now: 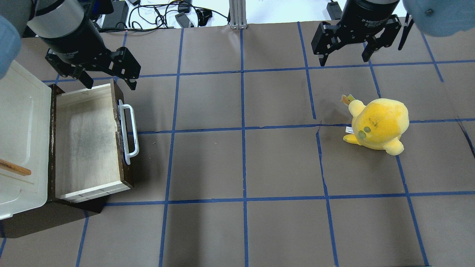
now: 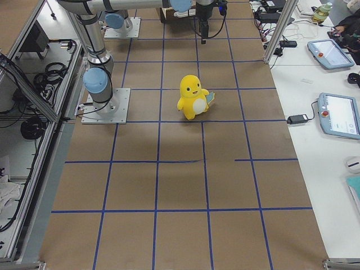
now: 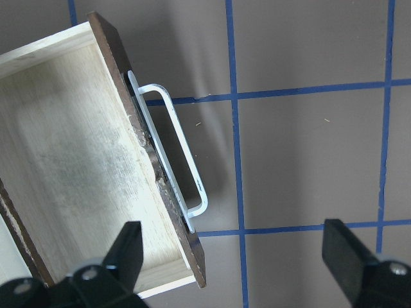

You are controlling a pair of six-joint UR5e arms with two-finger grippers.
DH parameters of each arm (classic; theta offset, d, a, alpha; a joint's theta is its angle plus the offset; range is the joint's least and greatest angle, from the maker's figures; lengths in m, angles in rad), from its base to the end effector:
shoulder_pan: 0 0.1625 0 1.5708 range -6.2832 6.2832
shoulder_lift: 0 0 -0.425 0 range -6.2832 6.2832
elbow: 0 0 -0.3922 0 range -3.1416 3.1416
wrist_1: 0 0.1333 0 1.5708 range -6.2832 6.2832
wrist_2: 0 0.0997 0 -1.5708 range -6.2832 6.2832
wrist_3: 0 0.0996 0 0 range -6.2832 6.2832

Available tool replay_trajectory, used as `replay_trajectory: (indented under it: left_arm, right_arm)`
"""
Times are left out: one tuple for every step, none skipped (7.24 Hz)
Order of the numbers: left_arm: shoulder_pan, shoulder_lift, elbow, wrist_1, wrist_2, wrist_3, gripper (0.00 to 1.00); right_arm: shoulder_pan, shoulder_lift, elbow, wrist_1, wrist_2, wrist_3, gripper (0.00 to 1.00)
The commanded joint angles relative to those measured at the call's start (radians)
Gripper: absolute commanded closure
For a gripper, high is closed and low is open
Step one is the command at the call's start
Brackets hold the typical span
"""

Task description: Pull drawer sideways

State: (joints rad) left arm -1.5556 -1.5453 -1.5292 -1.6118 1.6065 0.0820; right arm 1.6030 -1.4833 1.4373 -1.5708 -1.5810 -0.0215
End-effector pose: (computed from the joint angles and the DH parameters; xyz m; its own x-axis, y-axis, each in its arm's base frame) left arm -0.1224 -0.4847 0.5168 -0.9971 0.0658 -0.0377 0.0667 0.9975 -0.0231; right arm 0.1494 -0.5286 0.5090 -0.9985 -0.0532 0.0112 -0.0536 0.9975 -0.0458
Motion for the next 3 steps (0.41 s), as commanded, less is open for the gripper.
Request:
replay_trajectory:
  left_arm:
    - [0.0,0.002,0.0,-0.008,-0.02,-0.008,0.0]
    - [0.0,0.002,-0.002,-0.008,-0.02,-0.005,0.0]
    - [0.002,0.001,-0.002,-0.008,-0.022,-0.005,0.0]
  right_arm:
    - [0.0,0.0,0.0,0.0,0.001,0.0,0.0]
    - [0.0,0.0,0.0,0.0,0.0,0.0,0.0]
    - [0.0,0.0,0.0,0.0,0.001,0.0,0.0]
